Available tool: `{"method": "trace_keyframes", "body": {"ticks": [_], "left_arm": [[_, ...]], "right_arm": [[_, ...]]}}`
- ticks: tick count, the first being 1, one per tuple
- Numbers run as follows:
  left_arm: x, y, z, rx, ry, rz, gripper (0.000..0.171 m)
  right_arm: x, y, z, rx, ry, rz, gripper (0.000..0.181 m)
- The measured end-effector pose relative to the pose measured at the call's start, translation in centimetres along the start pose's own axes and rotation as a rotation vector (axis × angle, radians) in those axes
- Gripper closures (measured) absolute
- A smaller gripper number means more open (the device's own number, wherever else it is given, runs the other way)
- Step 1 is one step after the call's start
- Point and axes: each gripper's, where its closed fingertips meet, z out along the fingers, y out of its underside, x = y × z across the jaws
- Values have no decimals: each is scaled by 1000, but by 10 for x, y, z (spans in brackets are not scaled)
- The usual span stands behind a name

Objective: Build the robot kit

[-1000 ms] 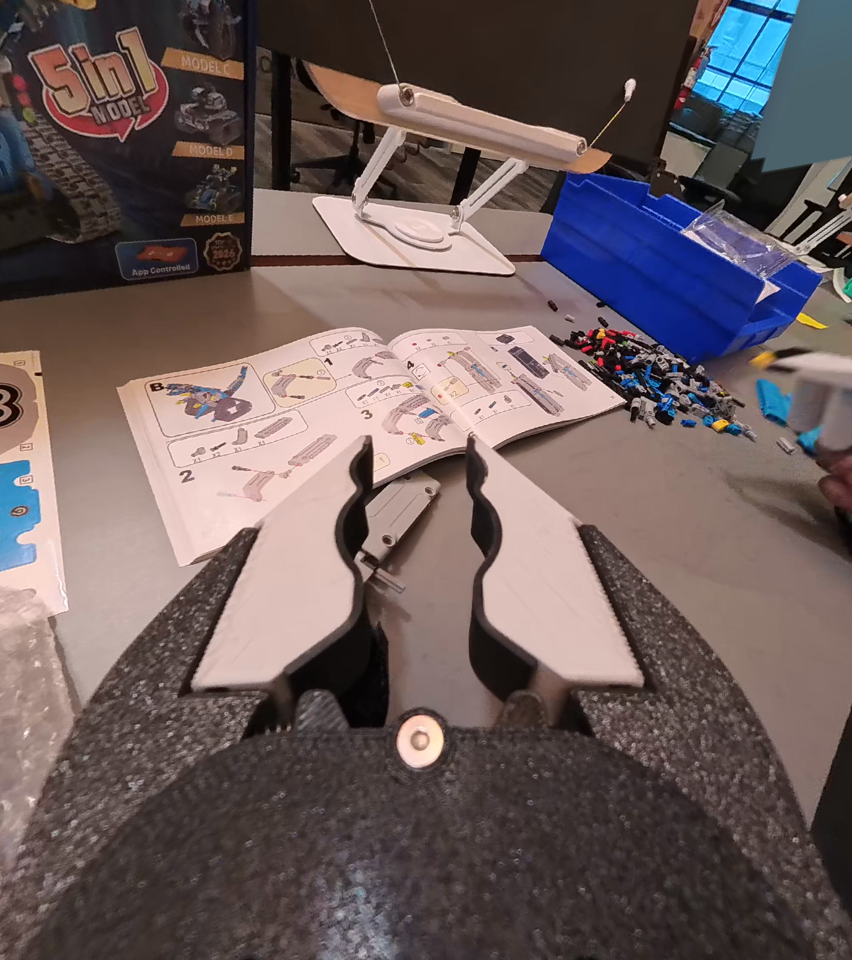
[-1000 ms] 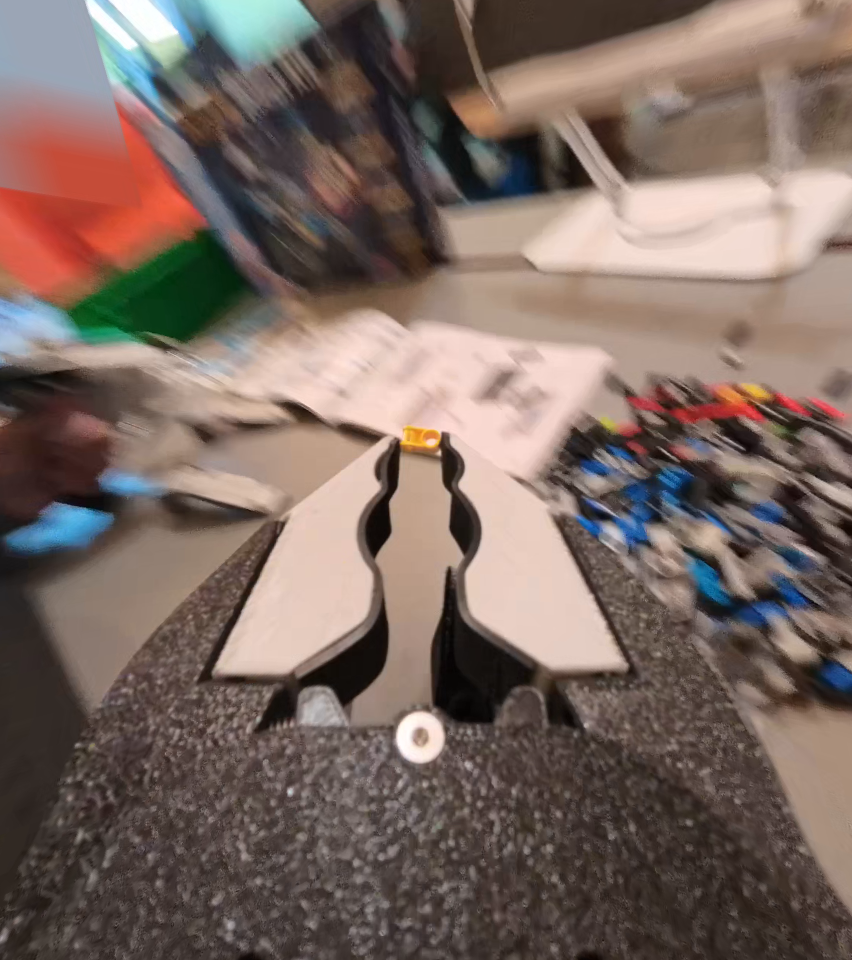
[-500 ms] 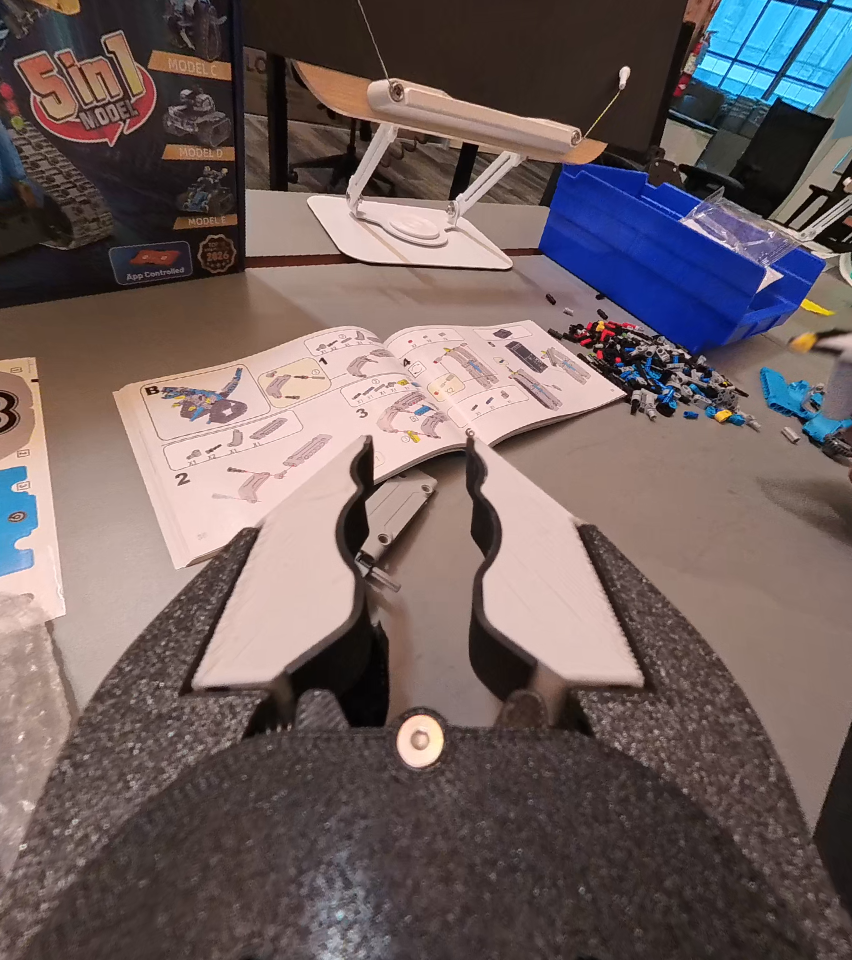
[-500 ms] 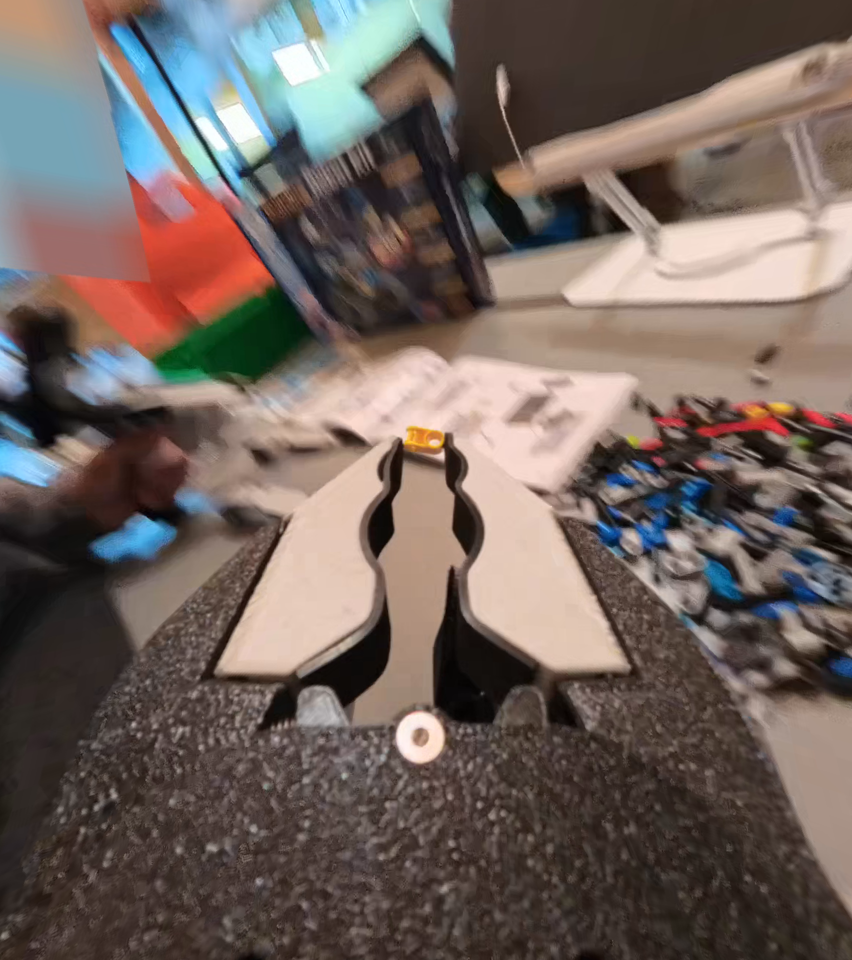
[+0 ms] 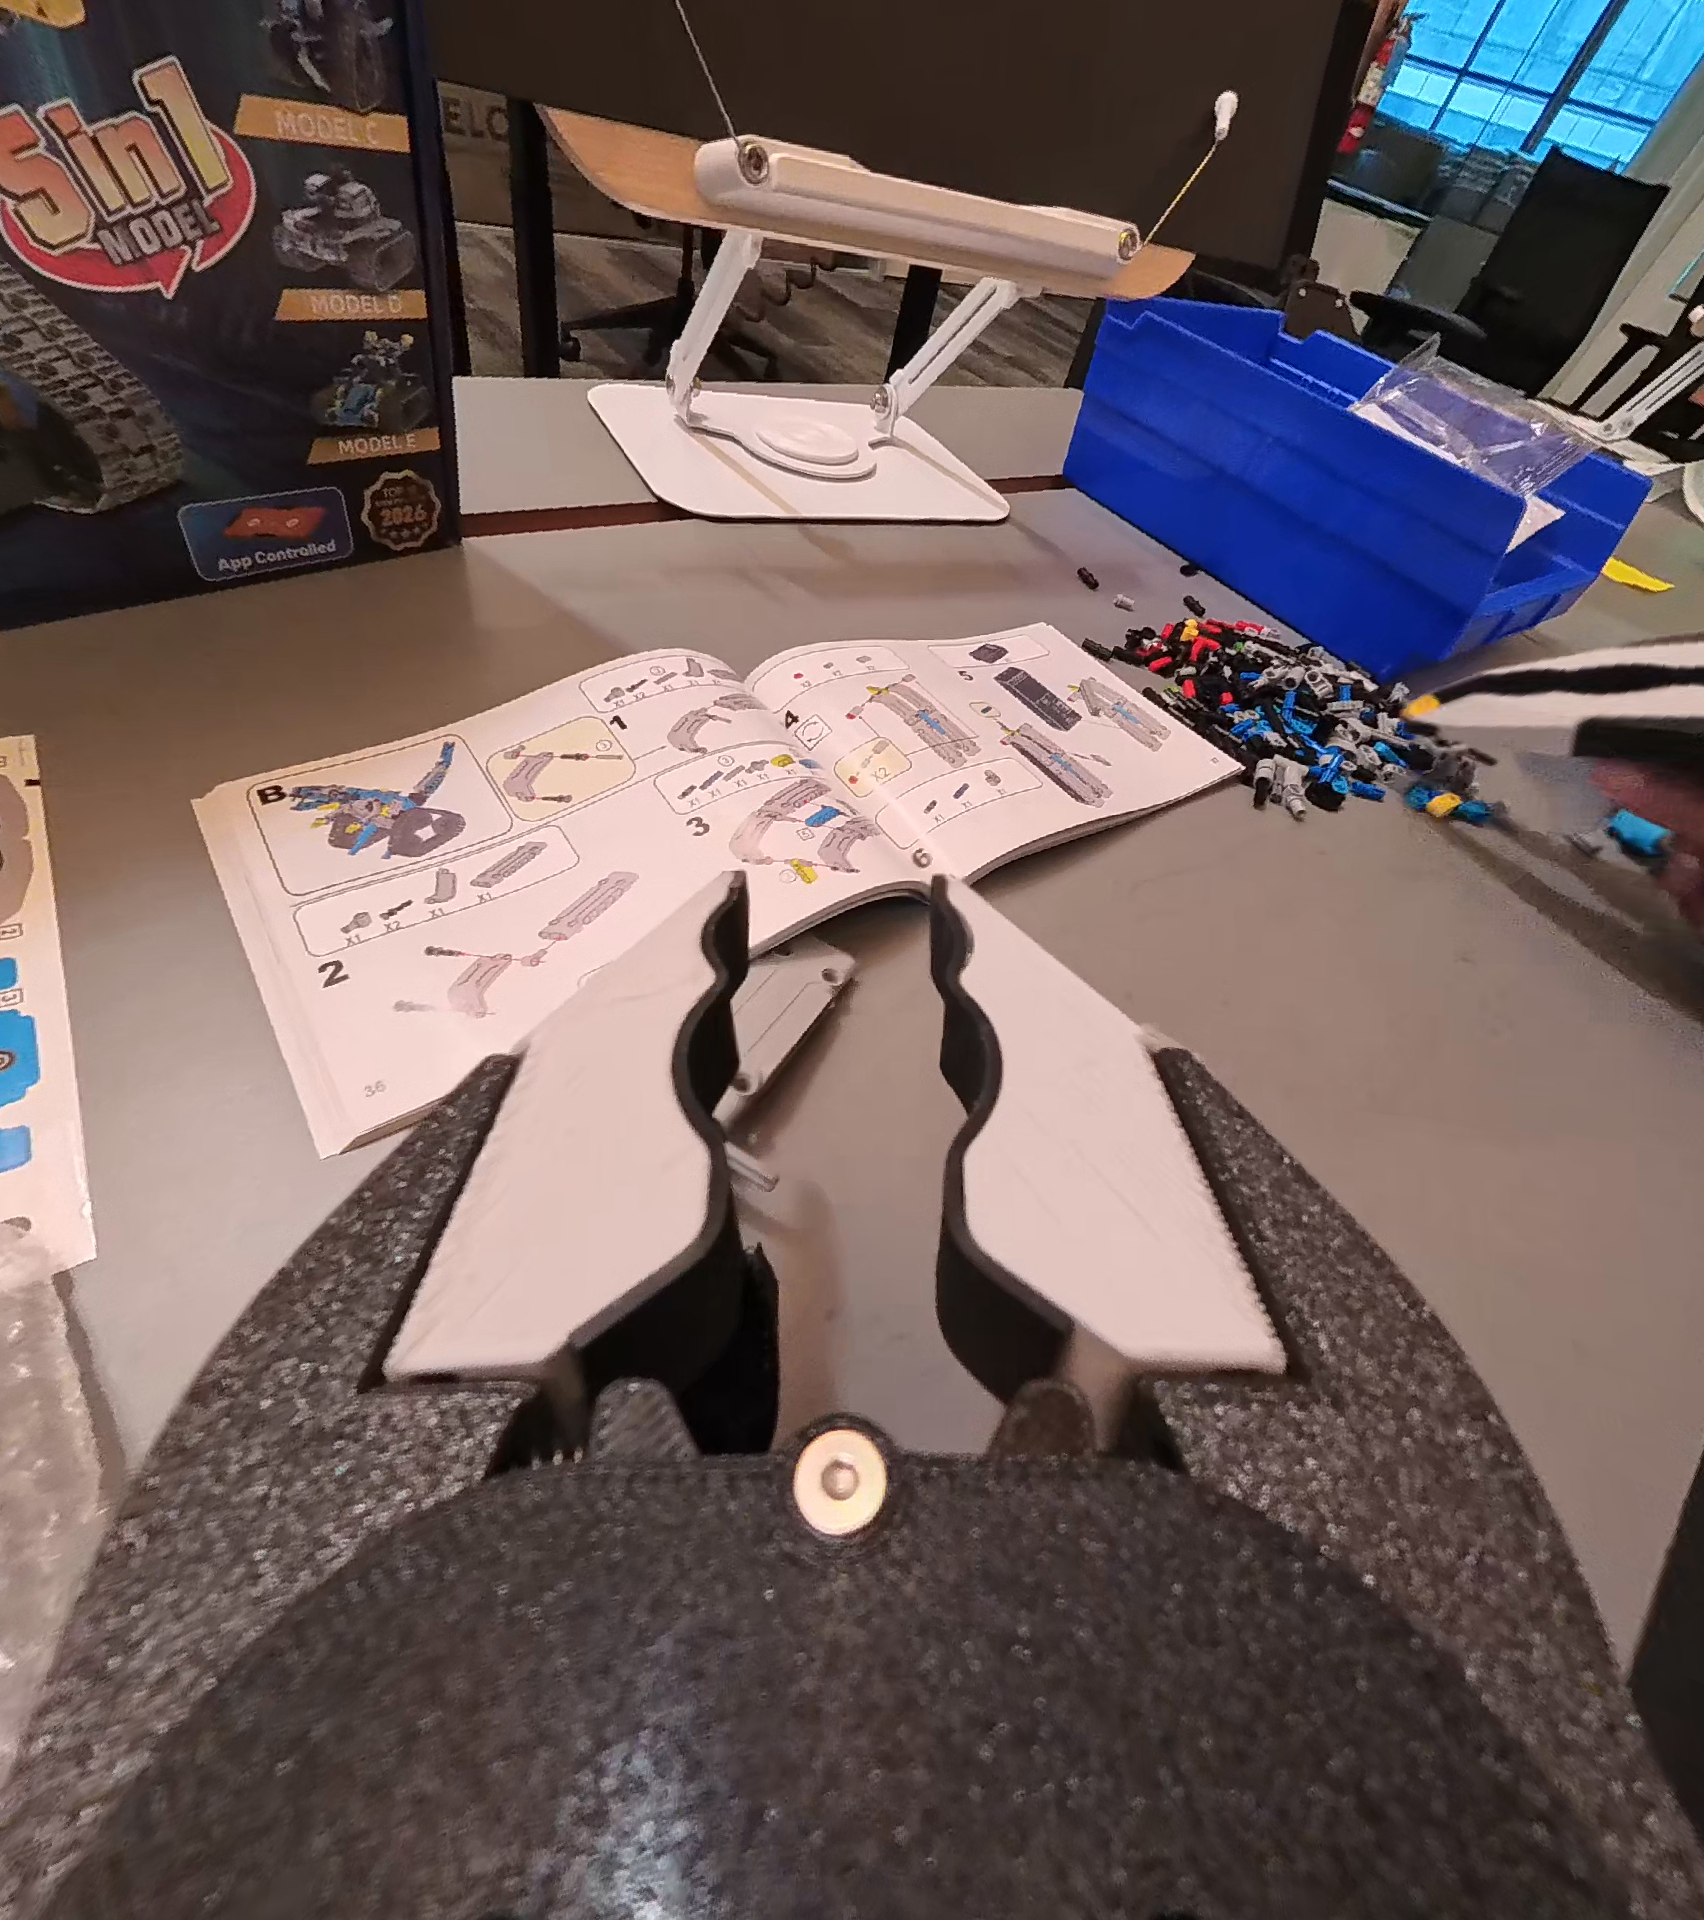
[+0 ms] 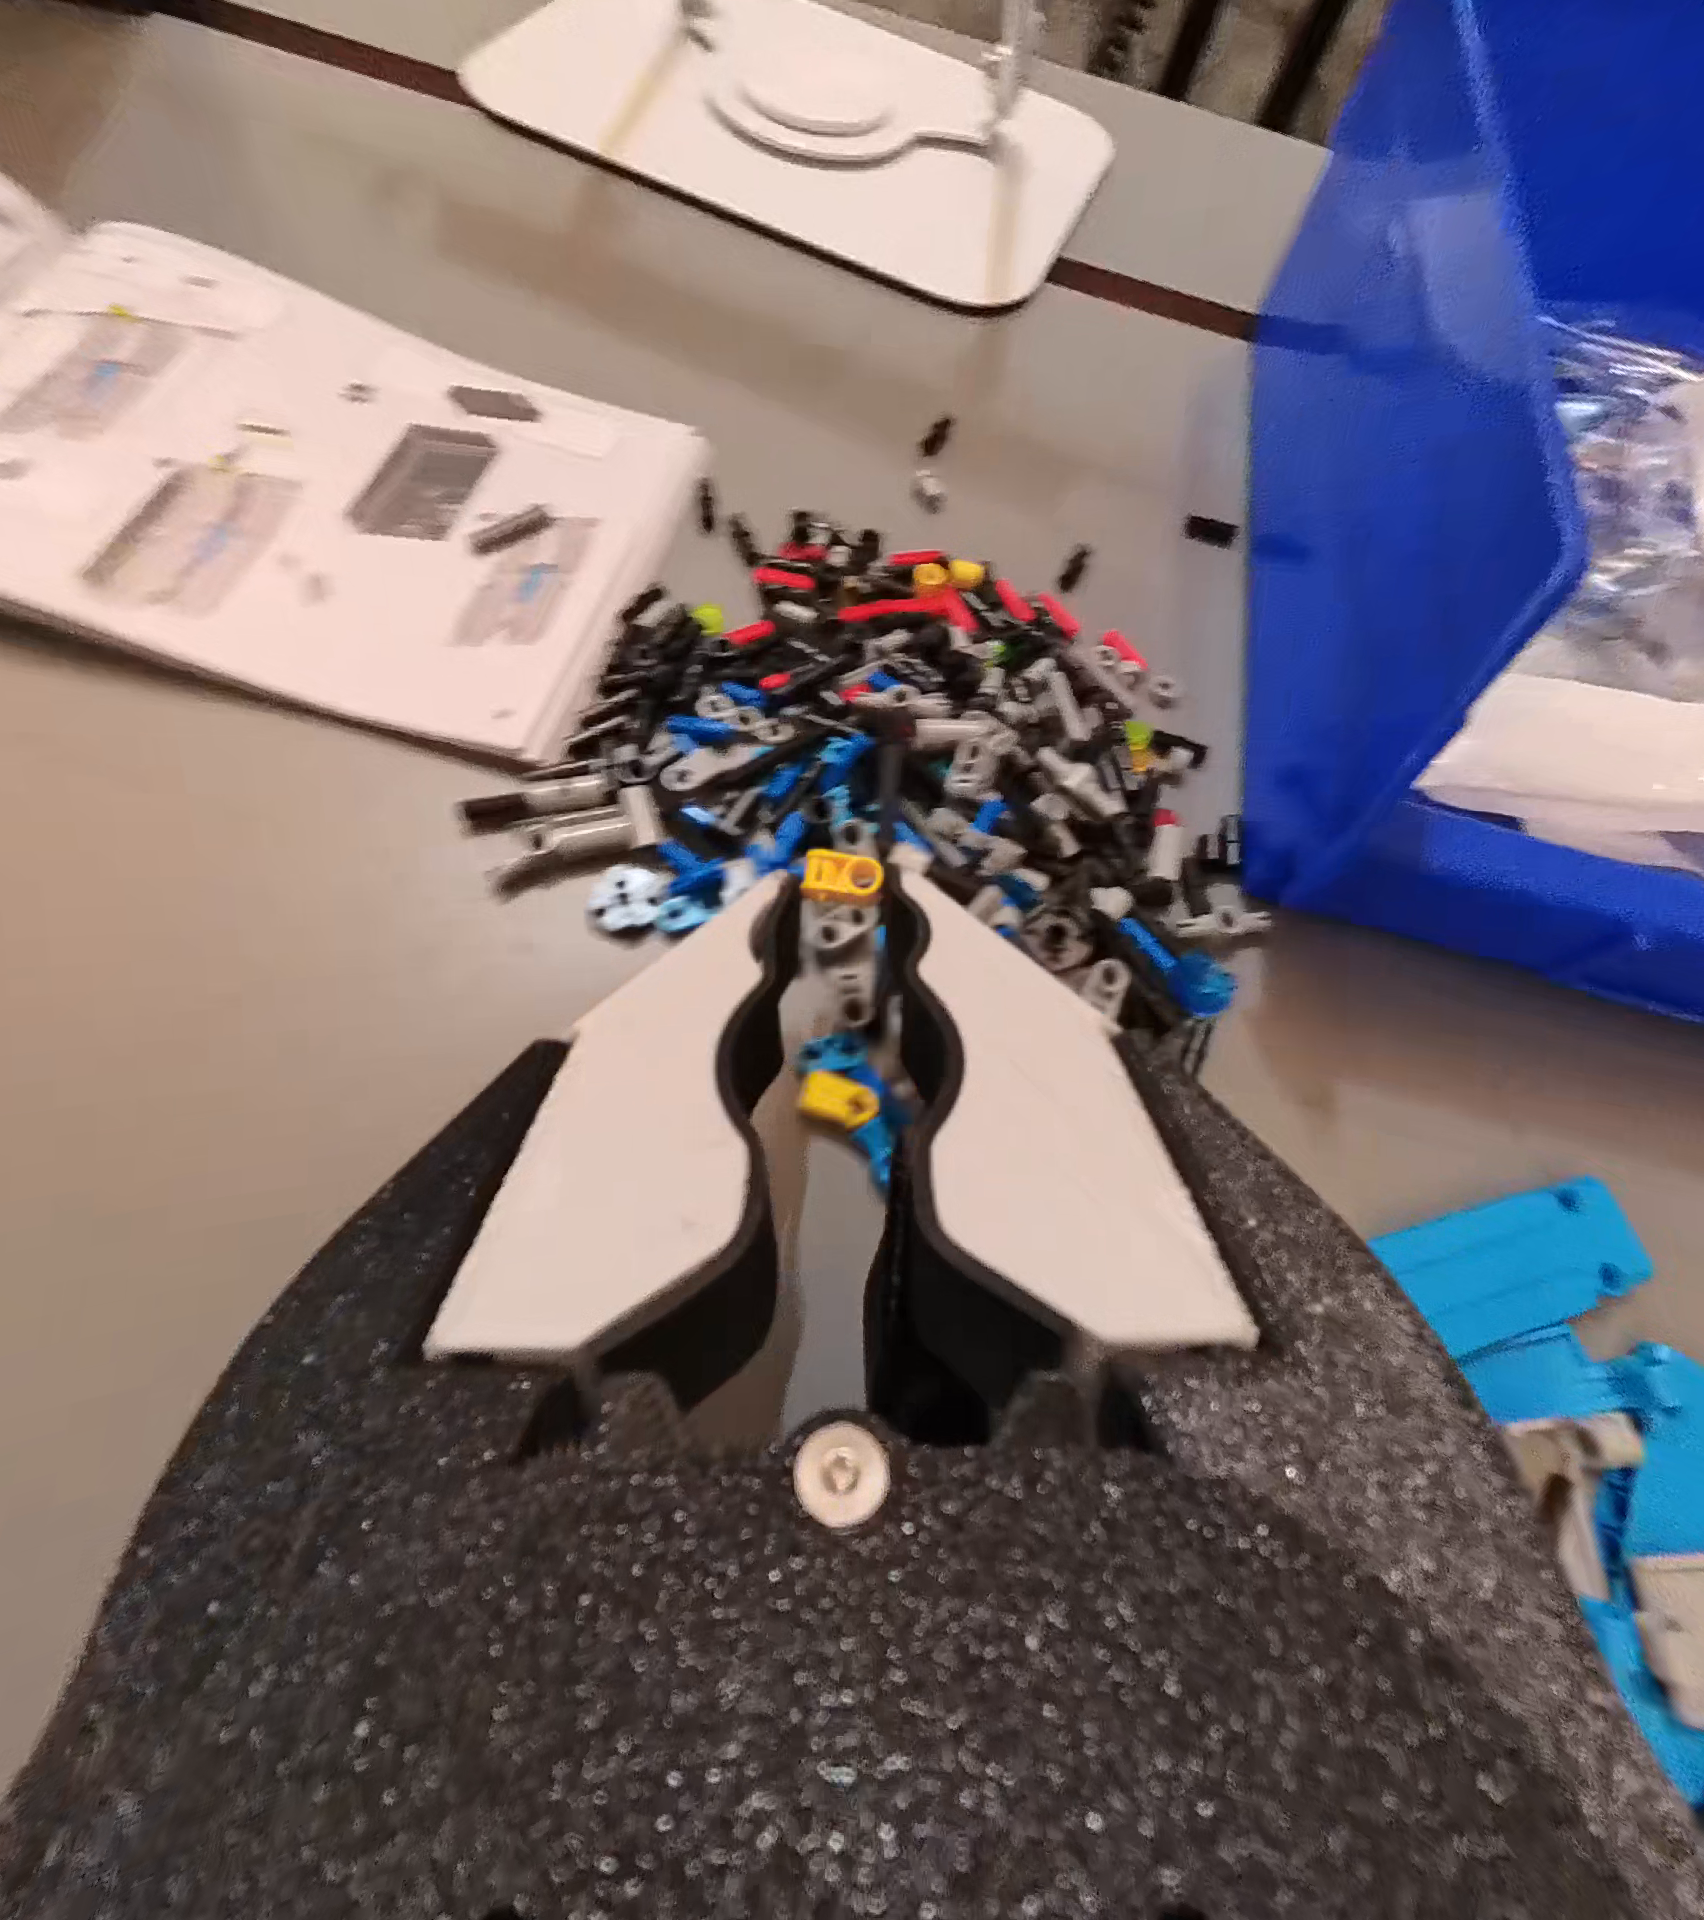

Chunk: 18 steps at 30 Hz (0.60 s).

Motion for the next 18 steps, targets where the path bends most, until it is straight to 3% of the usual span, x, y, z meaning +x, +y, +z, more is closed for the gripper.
{"method": "trace_keyframes", "body": {"ticks": [8,18], "left_arm": [[3,0,-2,3,-1,17,138],[18,1,-2,-4,27,63,138]], "right_arm": [[37,12,11,-49,82,106,167],[46,4,1,27,87,183,162]]}}
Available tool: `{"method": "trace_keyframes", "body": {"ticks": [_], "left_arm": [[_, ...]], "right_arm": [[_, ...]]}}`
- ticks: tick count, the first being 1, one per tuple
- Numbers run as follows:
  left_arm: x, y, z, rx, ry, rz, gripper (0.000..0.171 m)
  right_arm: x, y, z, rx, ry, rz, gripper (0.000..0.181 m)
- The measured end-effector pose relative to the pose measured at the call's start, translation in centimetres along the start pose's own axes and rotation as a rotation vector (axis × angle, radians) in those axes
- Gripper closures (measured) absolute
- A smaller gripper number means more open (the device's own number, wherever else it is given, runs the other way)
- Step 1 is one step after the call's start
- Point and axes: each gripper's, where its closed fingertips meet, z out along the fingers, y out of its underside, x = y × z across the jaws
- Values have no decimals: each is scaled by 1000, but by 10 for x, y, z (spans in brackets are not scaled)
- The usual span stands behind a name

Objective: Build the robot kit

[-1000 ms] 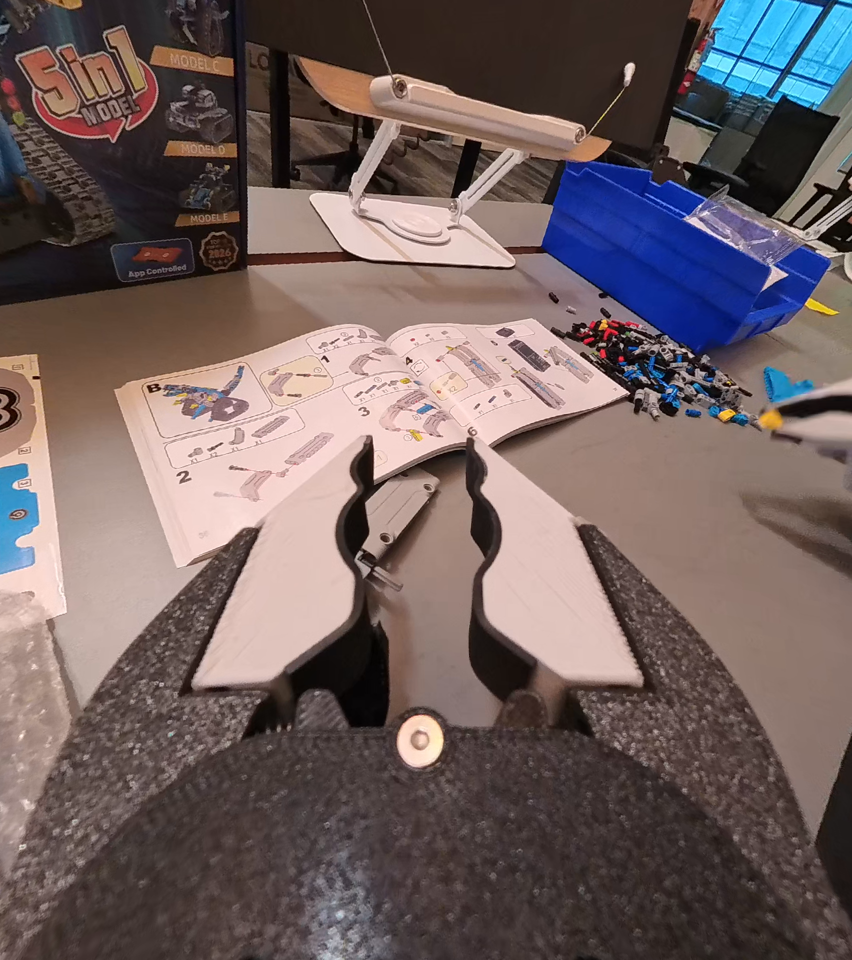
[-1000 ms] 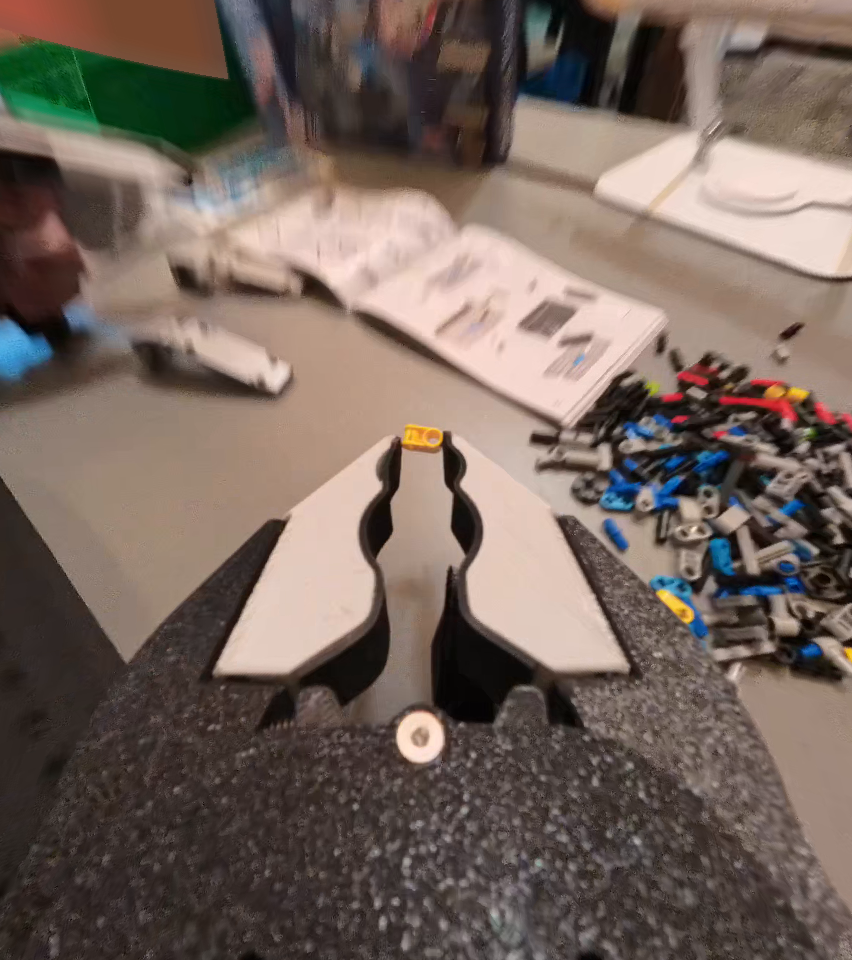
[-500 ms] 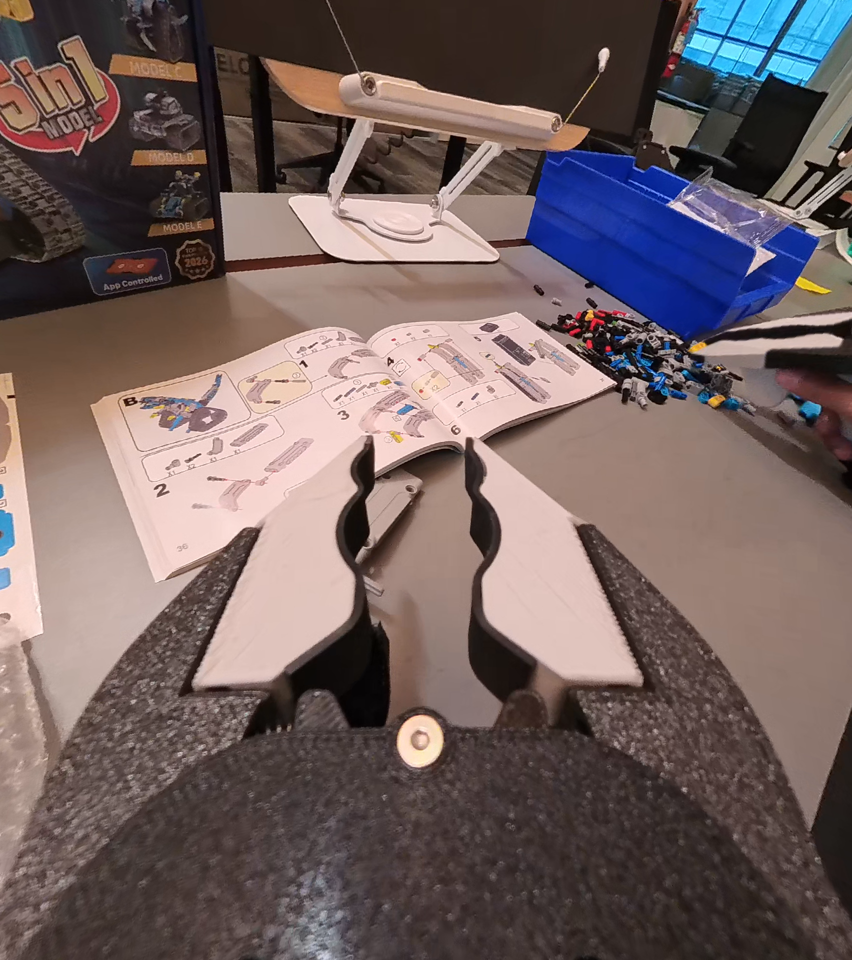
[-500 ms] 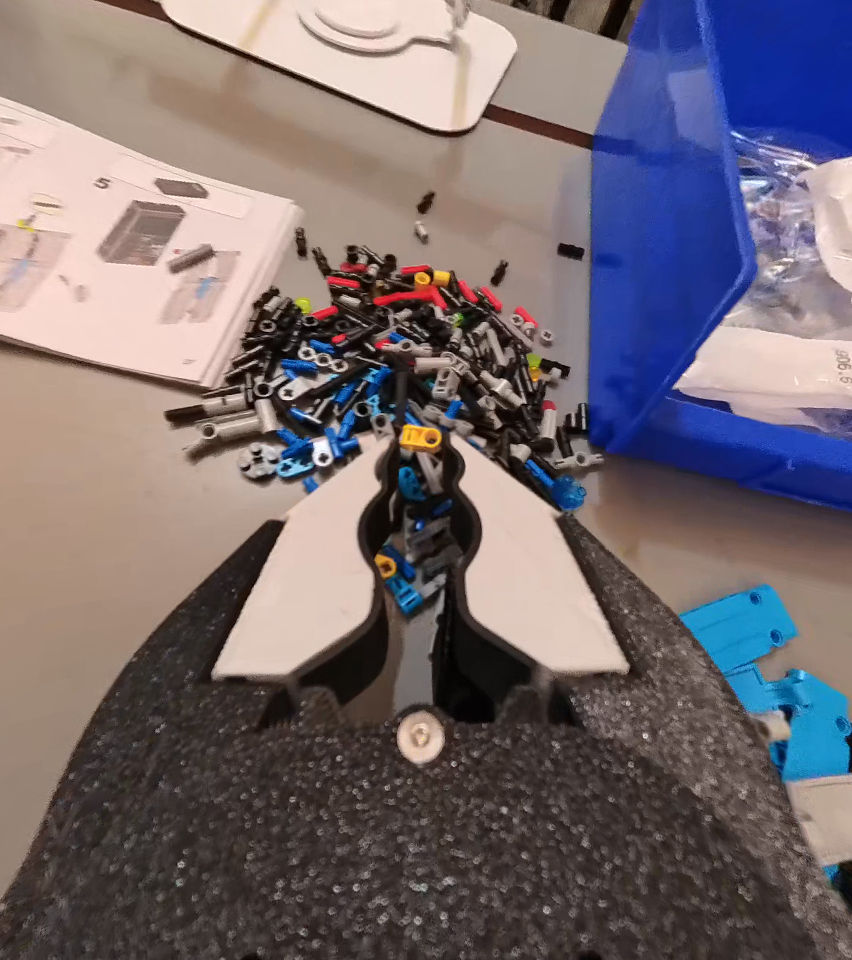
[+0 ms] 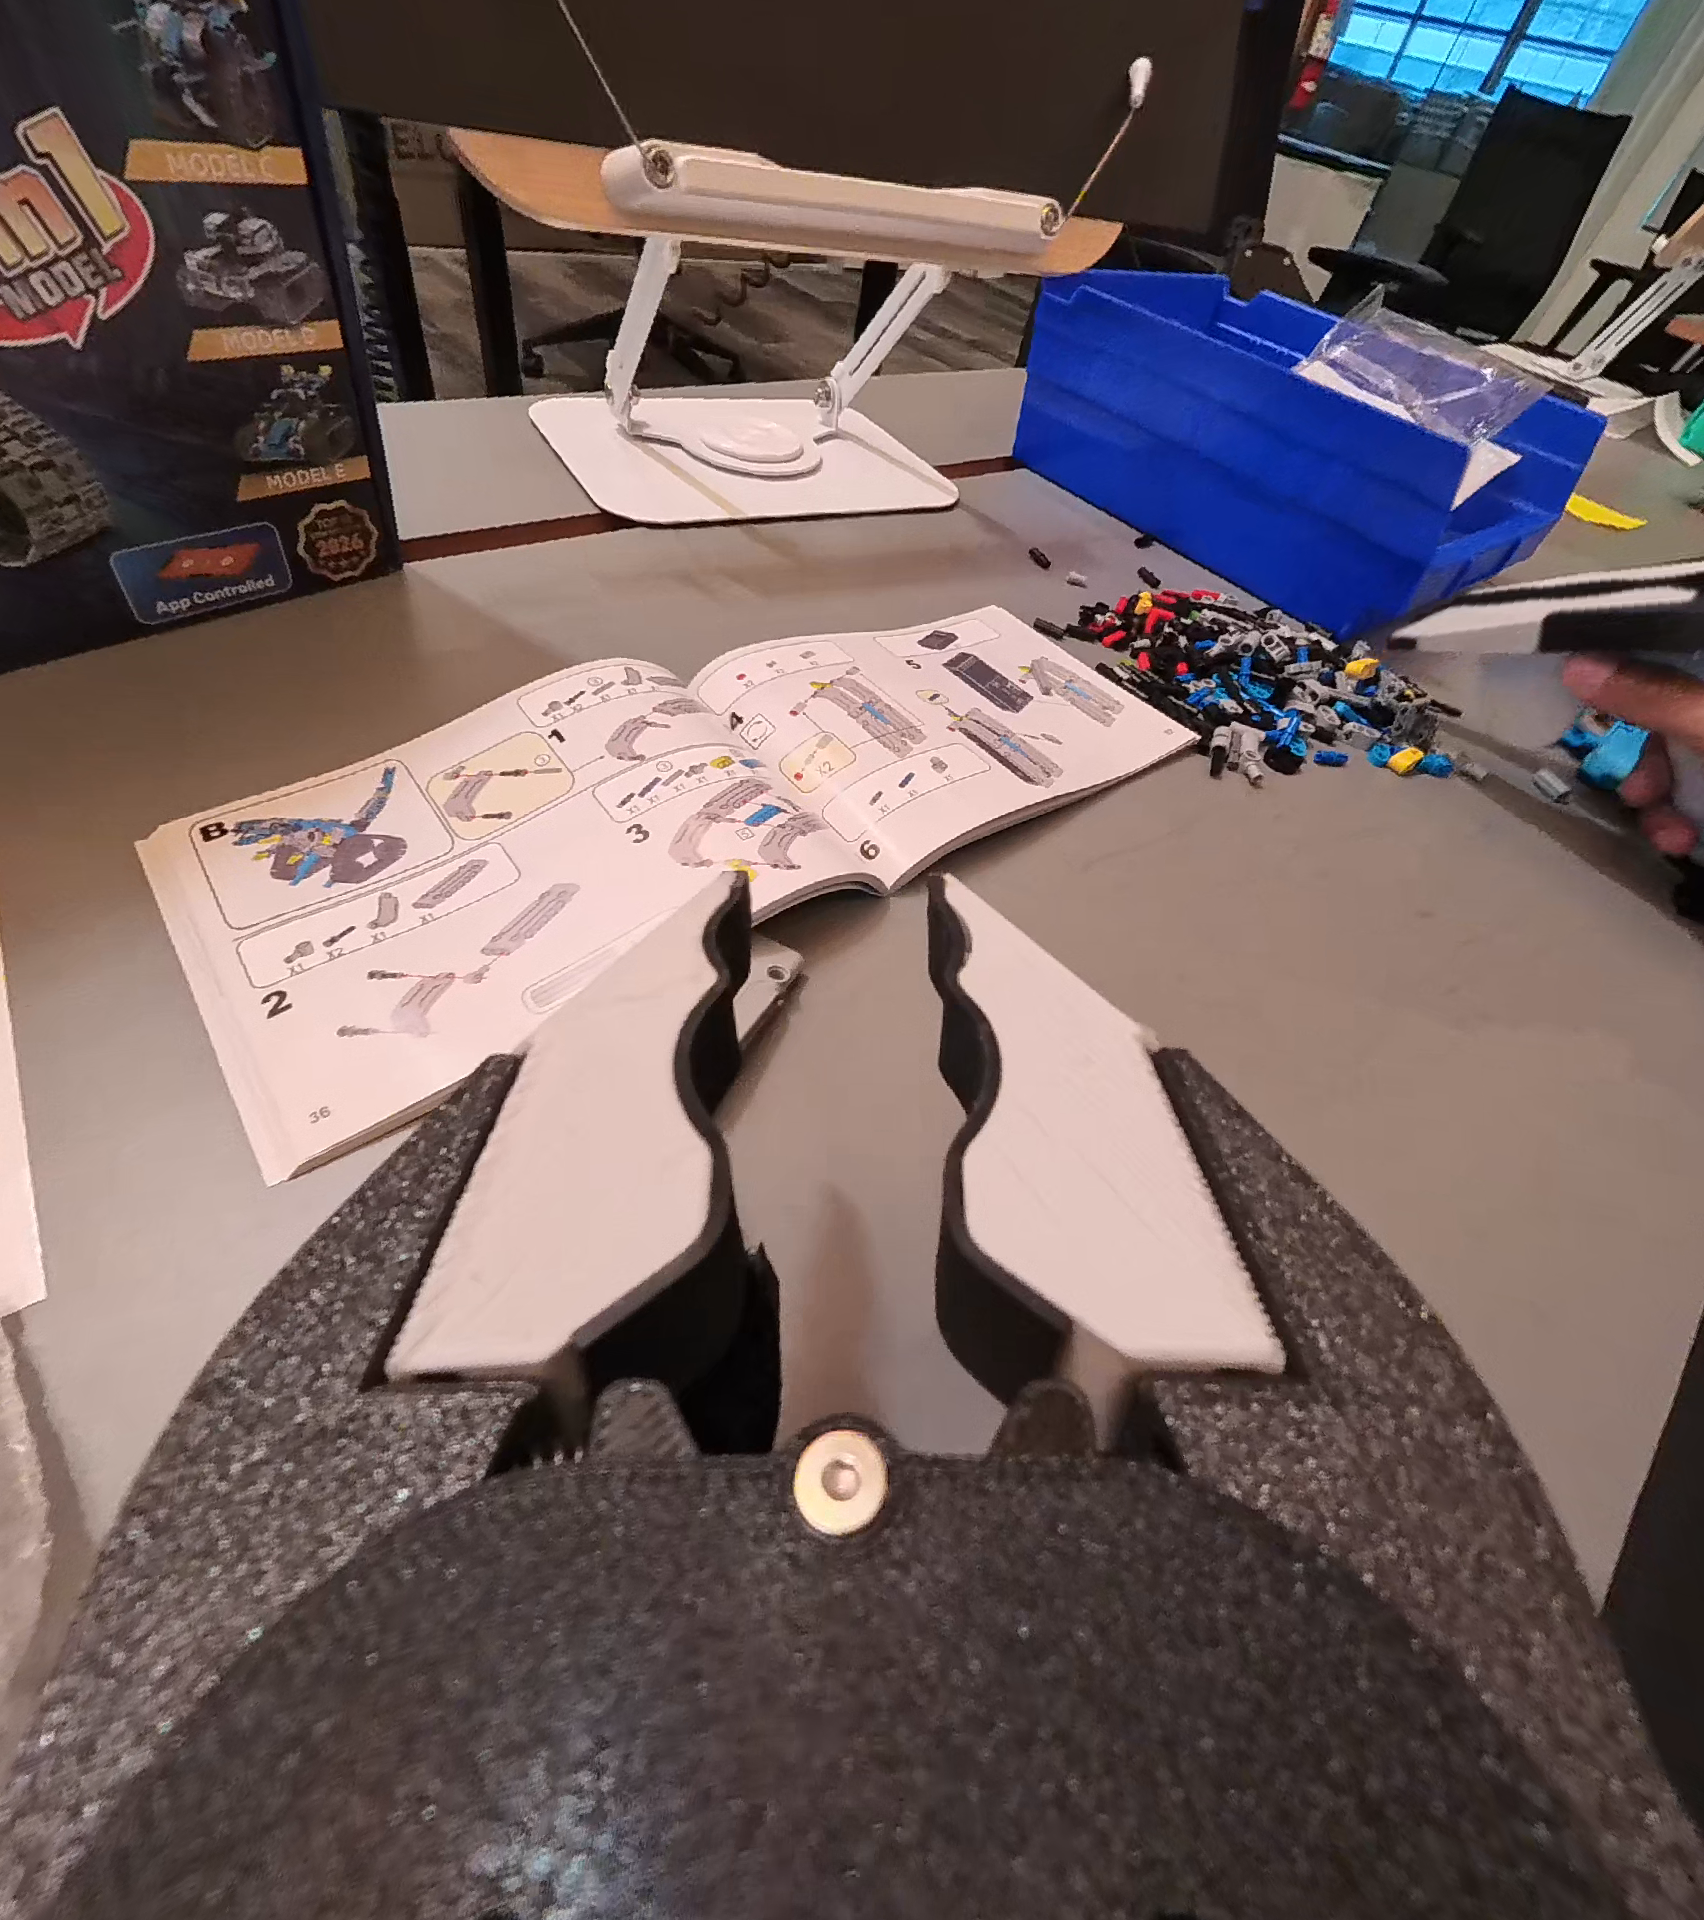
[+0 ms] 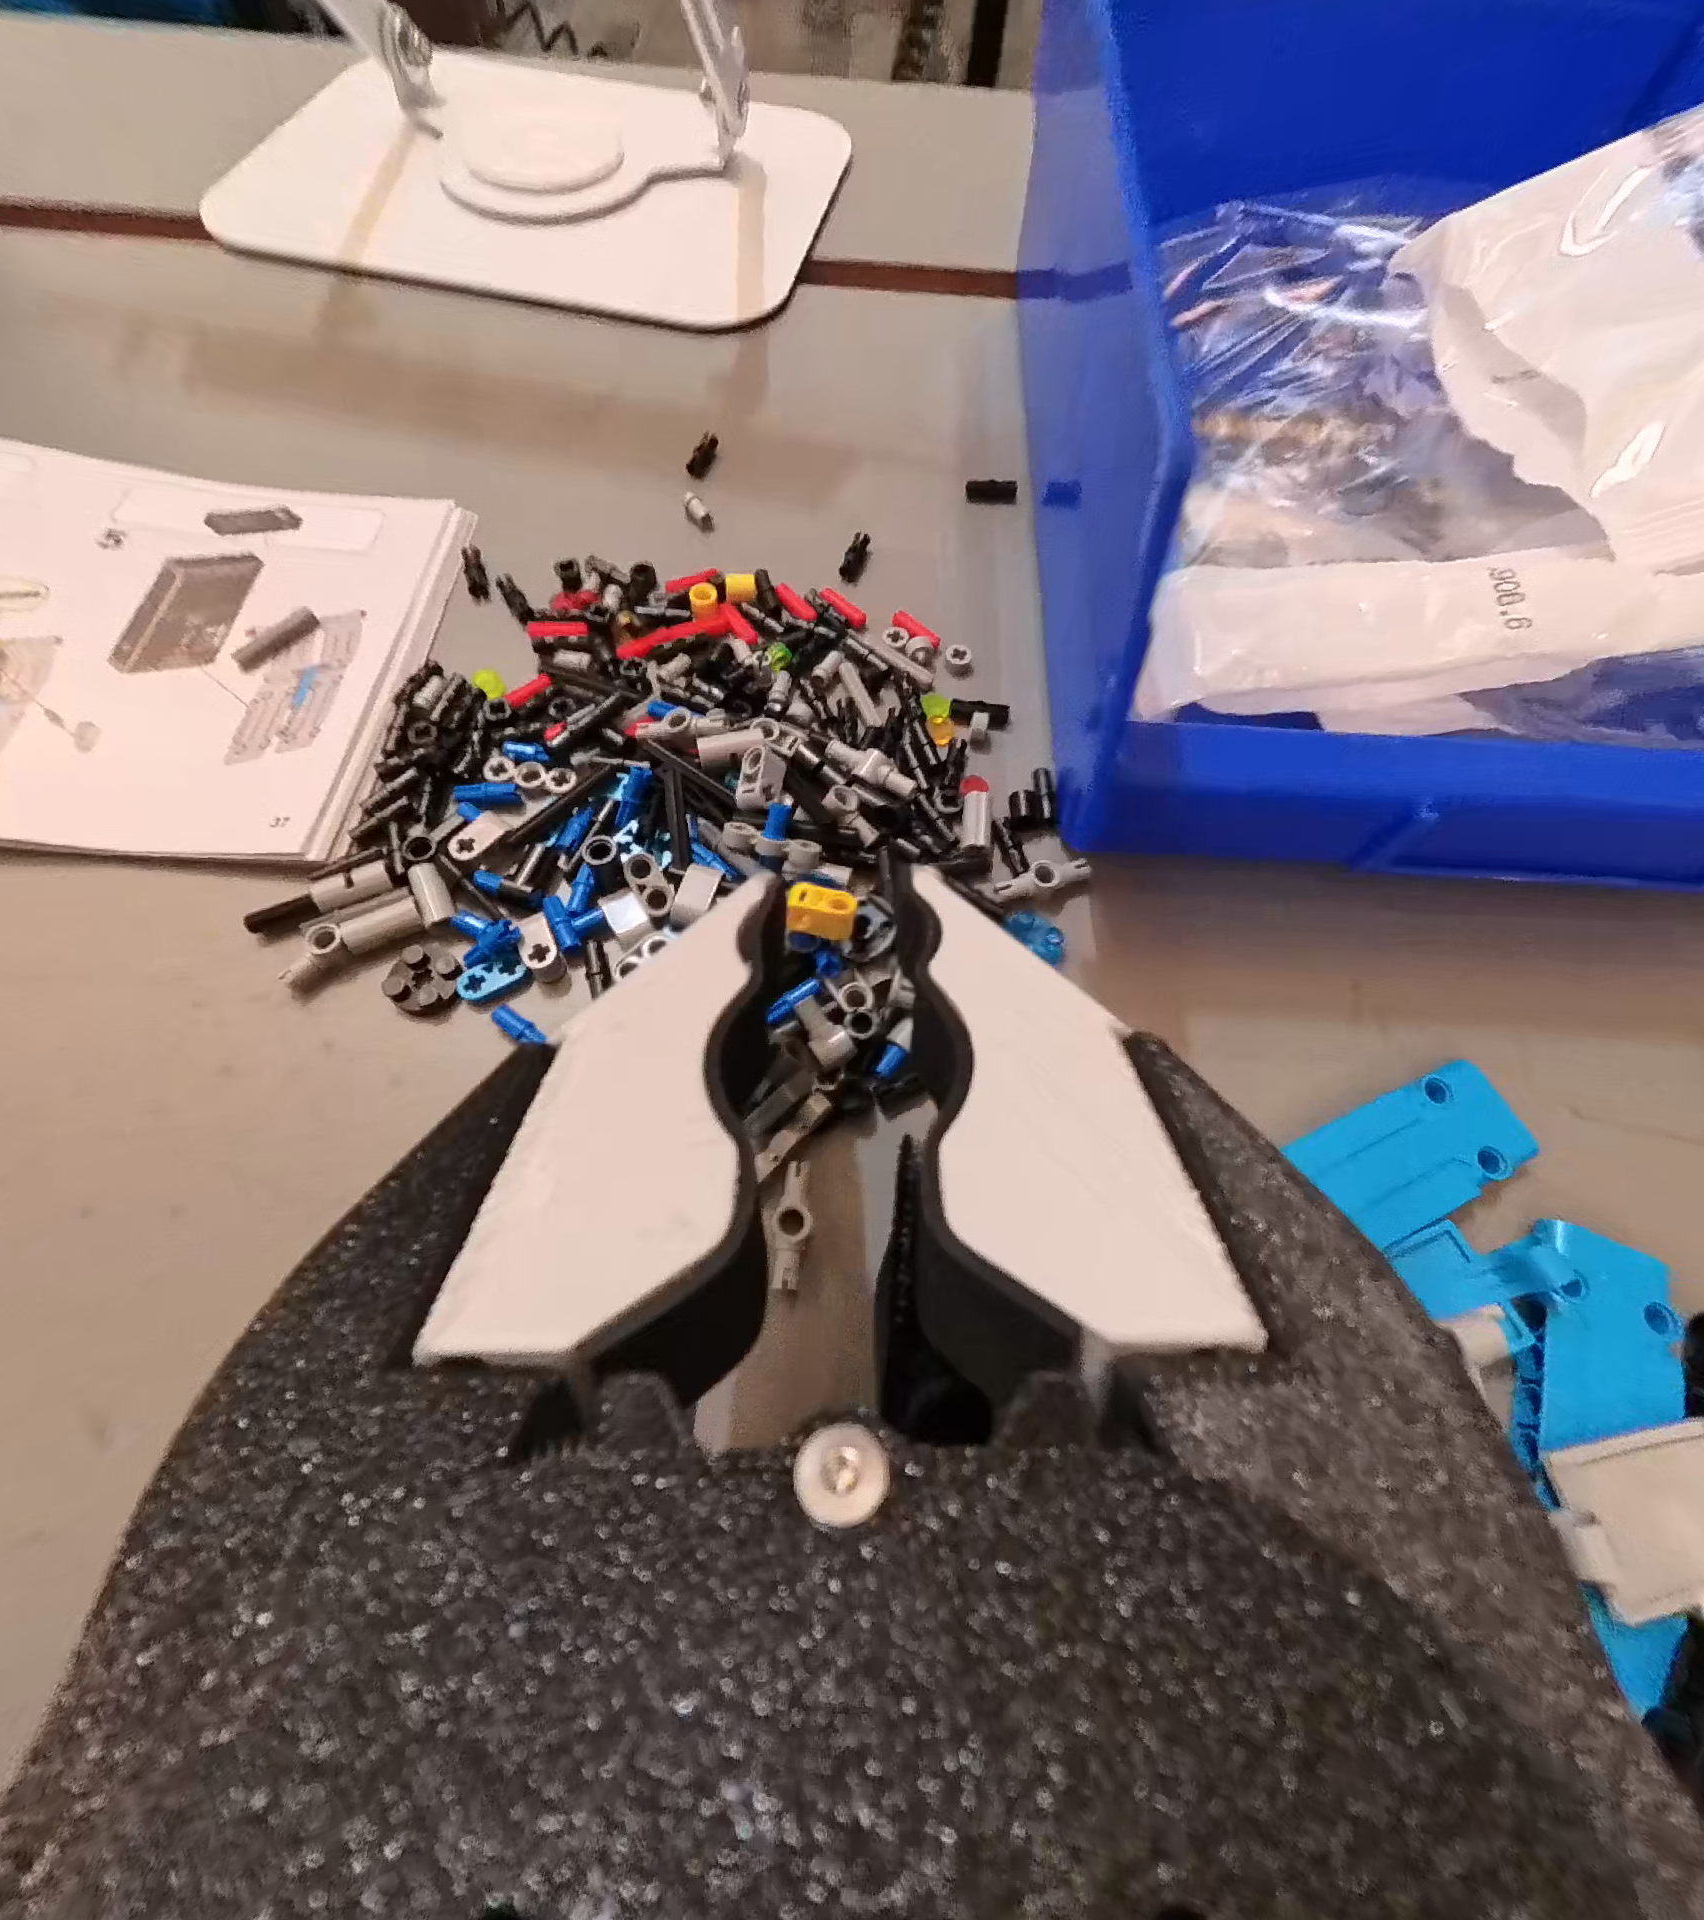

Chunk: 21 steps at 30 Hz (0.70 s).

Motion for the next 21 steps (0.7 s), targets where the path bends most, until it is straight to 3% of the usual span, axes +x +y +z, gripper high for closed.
{"method": "trace_keyframes", "body": {"ticks": [8,21], "left_arm": [[-5,4,-7,-6,-50,38,139],[-7,8,-4,-29,-65,58,139]], "right_arm": [[61,-5,-33,89,194,108,163],[21,-8,-22,83,18,81,170]]}}
